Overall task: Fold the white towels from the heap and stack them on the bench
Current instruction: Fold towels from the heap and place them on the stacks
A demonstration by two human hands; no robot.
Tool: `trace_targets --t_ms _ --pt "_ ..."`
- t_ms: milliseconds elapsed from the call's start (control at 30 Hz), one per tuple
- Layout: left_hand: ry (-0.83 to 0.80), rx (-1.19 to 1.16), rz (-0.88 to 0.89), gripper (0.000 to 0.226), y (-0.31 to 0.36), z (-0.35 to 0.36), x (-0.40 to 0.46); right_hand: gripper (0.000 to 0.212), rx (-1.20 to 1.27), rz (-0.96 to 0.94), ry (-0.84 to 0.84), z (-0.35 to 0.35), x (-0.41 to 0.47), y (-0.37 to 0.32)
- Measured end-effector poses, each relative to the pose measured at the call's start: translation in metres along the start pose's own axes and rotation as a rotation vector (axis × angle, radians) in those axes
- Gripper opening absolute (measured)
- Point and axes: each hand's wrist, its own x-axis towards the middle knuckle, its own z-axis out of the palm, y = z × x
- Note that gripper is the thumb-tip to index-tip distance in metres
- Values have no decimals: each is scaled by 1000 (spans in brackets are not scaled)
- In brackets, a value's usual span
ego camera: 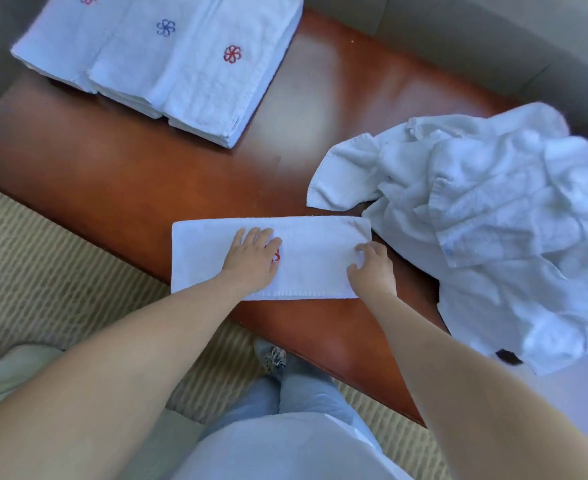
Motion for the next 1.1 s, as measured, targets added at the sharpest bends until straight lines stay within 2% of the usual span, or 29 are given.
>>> trace_targets --t_ms 100,267,400,533,633,733,800,900,1000,1100 --pt "2 -34 163 59 38 -20 29 45 148 141 -5 -11 5 12" --pt "24 -149 292 62 98 -47 81 38 256 196 -26 -16 19 36" --pt "20 -220 252 57 127 -64 116 41 335 220 -28 -12 25 49" --pt "-83 -174 181 36 138 -79 138 48 366 205 -28 -12 30 53" --pt "-224 -120 268 28 138 -94 141 60 371 177 -59 -16 29 53" --pt "-255 -152 402 15 128 -110 136 63 395 159 -120 -20 27 53" --pt "-277 -232 415 15 116 -120 127 50 407 149 -172 -23 25 53" --pt "-252 -313 369 21 95 -137 113 11 384 111 -263 -28 23 47" --pt "-166 -330 327 18 73 -157 101 22 391 57 -325 -44 24 35" --pt "-85 -317 292 13 49 -177 89 17 358 -15 -311 -67 30 8"
